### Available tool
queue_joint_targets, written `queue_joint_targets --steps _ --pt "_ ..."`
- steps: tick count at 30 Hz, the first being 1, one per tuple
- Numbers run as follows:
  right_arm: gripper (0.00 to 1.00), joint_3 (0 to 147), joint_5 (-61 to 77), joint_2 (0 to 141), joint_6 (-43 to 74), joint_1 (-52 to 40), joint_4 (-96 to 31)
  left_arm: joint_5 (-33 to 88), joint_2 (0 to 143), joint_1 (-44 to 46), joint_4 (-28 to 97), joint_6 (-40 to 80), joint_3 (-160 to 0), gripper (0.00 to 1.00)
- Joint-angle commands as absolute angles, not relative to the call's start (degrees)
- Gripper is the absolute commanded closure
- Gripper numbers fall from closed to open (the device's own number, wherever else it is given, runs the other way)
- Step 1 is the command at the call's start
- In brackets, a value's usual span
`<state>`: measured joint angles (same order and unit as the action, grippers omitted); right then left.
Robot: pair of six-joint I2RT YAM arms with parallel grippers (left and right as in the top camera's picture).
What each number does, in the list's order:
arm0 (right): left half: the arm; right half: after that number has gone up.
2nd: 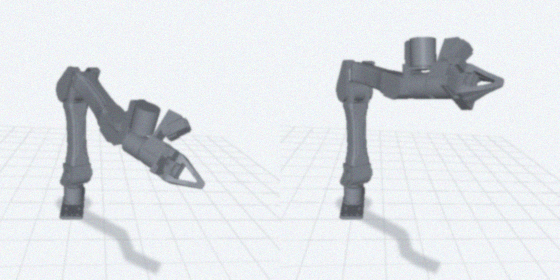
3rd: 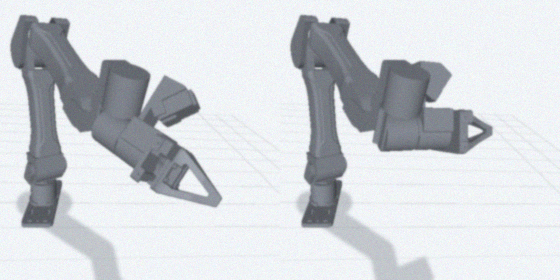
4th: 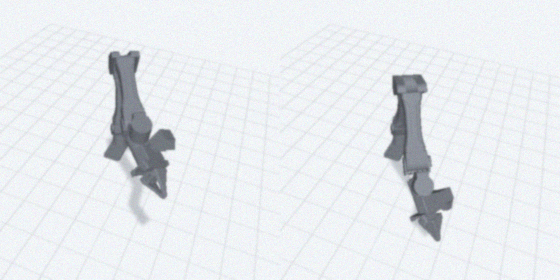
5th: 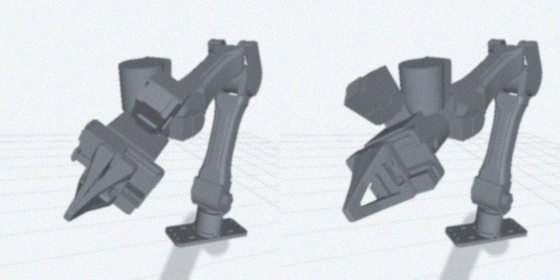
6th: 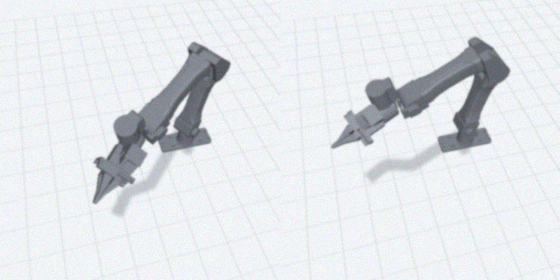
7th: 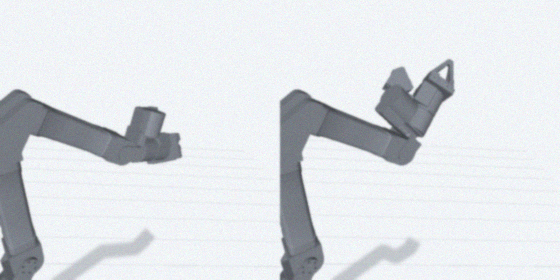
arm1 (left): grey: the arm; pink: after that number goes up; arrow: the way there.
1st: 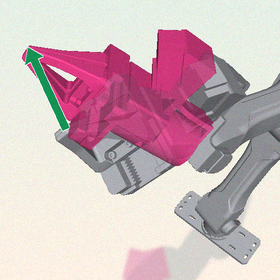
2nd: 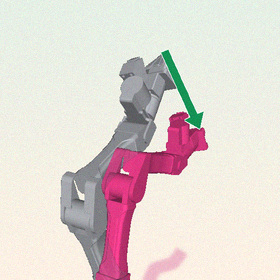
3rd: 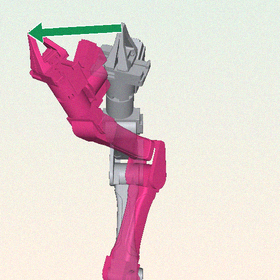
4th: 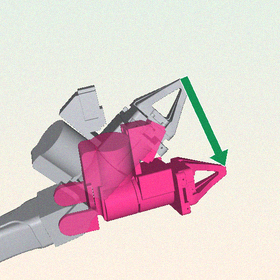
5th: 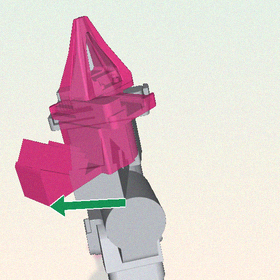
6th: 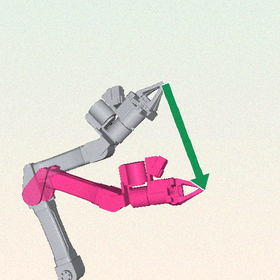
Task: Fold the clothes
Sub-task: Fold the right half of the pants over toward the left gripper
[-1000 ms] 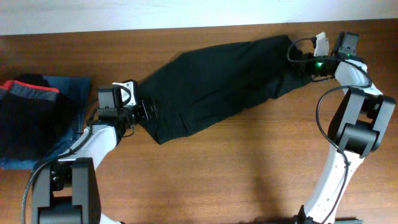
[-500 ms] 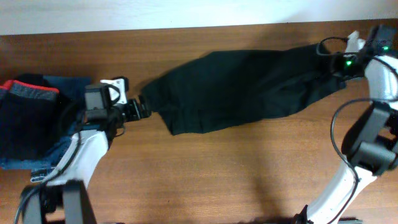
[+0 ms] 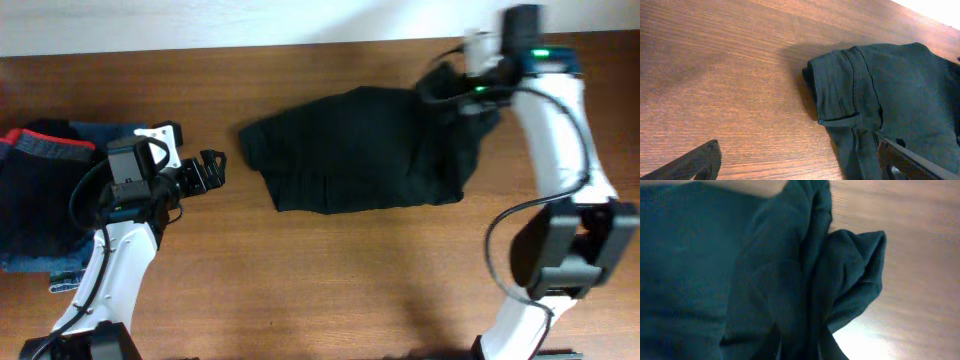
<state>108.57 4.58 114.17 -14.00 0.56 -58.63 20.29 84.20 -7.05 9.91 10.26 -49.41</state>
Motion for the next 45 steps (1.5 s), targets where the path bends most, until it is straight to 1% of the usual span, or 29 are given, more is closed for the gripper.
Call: queue_joint_targets --steps 1,7,9,13,14,15,17,19,22,24,28,34,37,41,44,45 --pt "0.95 109.58 -2.28 112.97 -14.57 -9.34 -58.22 21.43 83.05 -7.31 9.98 9.76 -50.04 0.01" --pt "0.92 109.56 -3.57 114.65 -13.98 -20.78 -55.35 21.63 83.05 -7.31 10.00 9.76 -50.04 0.01" --pt "0.90 109.56 -3.73 116.03 -13.89 -24.16 -53.95 21.63 83.05 -7.31 9.96 9.76 -50.04 0.01" --pt "0.82 109.56 -3.75 118.61 -12.53 -27.14 -51.99 21.87 83.05 -7.29 10.09 9.76 -50.04 0.01" --pt "0.74 109.56 -3.70 119.48 -12.32 -27.92 -51.37 21.89 83.05 -7.29 10.11 9.76 -50.04 0.01" --pt "0.62 109.56 -3.68 119.83 -11.94 -28.32 -51.03 22.00 83.05 -7.29 10.15 9.76 -50.04 0.01" --pt "0.55 109.56 -2.87 120.77 -11.75 -29.43 -49.84 22.20 83.05 -7.29 10.17 9.76 -50.04 0.01" --pt "0.43 109.56 -0.51 121.25 -11.77 -30.50 -48.51 22.26 83.05 -7.29 10.15 9.76 -50.04 0.01" --pt "0.30 109.58 4.93 121.36 -11.86 -31.29 -46.30 22.24 83.05 -7.29 10.13 9.74 -50.04 0.01" --pt "0.24 109.58 7.68 121.34 -12.05 -31.44 -45.41 22.24 83.05 -7.29 10.15 9.74 -50.04 0.01" --pt "0.20 109.58 8.03 121.34 -12.23 -31.05 -46.06 22.24 83.05 -7.29 10.13 9.74 -50.04 0.01" --pt "0.15 109.58 -2.76 119.26 -11.90 -28.47 -49.30 22.24 83.05 -7.29 10.11 9.74 -50.04 0.01" --pt "0.12 109.58 -2.81 117.75 -11.70 -27.49 -53.76 22.24 83.07 -7.29 10.07 9.74 -50.04 0.01" --pt "0.10 109.49 -1.34 118.43 -11.53 -27.97 -59.09 22.26 83.07 -7.29 9.69 9.74 -50.04 0.01" --pt "0.08 109.19 -2.83 118.89 -10.59 -28.49 -59.57 22.28 83.07 -7.09 9.39 9.74 -50.04 0.01" --pt "0.08 109.19 -4.99 119.11 -8.08 -28.49 -59.07 22.31 83.07 -6.81 9.30 9.72 -50.04 0.01"
